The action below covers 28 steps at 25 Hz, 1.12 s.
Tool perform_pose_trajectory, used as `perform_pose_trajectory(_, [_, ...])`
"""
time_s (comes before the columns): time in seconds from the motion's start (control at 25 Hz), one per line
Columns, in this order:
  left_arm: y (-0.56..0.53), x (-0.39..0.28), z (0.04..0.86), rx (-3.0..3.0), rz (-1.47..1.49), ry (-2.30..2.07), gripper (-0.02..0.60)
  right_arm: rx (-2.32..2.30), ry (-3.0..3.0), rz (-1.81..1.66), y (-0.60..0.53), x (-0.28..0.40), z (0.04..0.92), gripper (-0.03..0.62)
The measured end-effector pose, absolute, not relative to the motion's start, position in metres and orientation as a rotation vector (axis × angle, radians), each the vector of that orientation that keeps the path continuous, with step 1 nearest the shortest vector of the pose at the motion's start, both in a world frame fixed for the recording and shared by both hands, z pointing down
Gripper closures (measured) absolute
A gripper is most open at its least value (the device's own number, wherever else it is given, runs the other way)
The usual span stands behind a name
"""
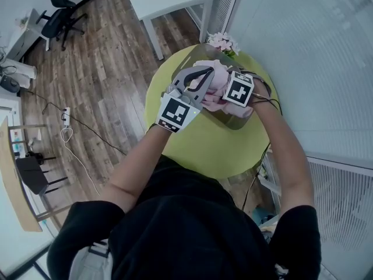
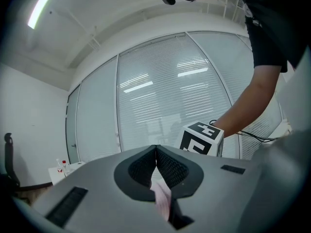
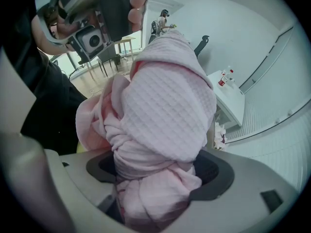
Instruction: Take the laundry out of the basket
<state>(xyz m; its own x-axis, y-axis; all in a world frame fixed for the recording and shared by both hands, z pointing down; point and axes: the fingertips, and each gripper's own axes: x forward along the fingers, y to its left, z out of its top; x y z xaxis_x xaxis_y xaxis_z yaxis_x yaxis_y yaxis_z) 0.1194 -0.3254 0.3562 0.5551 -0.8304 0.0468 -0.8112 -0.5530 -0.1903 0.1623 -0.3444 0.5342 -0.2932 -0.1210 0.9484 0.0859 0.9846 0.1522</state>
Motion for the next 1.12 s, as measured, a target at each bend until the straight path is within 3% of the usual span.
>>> perform_pose_trajectory(0.64, [-0.286,0.106,0.336,-2.600,-0.137,1.451,0.571,0.113,-1.844,-0.288,-0.331,0.160,0.488,0.161])
perform_pose_trajectory(0.88, [-0.209,0.049,0.306,-2.609,-0.046,1.394,0.571,0.200,-1.795,-0.300,-0.262,0.115,0.445,0.161])
perform_pose_trajectory(1.12, [-0.207,0.053,0.308,-2.615,-0.023,1.366,0.571,0.238,-1.782,-0.299,-0.263,0.121,0.438,0.161])
